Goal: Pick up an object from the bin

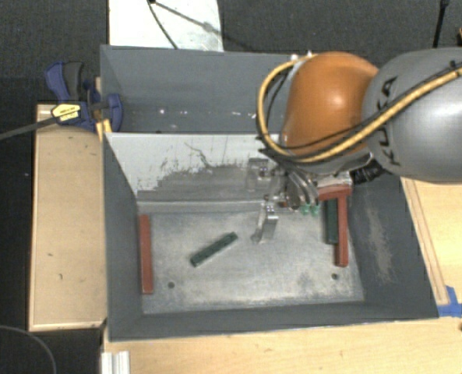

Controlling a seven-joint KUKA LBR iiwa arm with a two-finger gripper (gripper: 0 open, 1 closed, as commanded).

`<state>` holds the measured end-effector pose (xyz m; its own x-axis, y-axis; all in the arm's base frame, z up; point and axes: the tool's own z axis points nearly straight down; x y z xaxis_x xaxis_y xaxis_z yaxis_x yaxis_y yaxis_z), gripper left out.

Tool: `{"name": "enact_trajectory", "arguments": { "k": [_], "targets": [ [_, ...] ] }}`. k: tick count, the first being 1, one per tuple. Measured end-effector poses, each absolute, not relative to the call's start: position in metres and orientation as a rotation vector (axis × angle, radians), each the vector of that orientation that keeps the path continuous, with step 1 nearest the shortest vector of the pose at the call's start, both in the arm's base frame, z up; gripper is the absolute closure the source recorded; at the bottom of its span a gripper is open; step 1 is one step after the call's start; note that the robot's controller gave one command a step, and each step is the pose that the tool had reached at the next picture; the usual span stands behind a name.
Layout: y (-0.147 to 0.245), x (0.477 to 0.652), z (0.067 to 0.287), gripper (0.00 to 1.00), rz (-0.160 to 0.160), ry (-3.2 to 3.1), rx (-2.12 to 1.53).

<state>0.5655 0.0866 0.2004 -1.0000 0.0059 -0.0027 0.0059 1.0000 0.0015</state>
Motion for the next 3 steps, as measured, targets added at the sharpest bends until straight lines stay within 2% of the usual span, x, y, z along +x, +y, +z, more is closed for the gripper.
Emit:
{"name": "enact_trajectory", "arguments": {
  "k": [1,2,3],
  "targets": [
    [0.109,0.576,0.068,0.00,0.002,3.081,-0.629],
    [0.109,0.578,0.071,1.00,0.002,3.078,-0.620],
    [0.082,0.581,0.231,1.00,-0.004,2.865,-1.267]
  ]
}}
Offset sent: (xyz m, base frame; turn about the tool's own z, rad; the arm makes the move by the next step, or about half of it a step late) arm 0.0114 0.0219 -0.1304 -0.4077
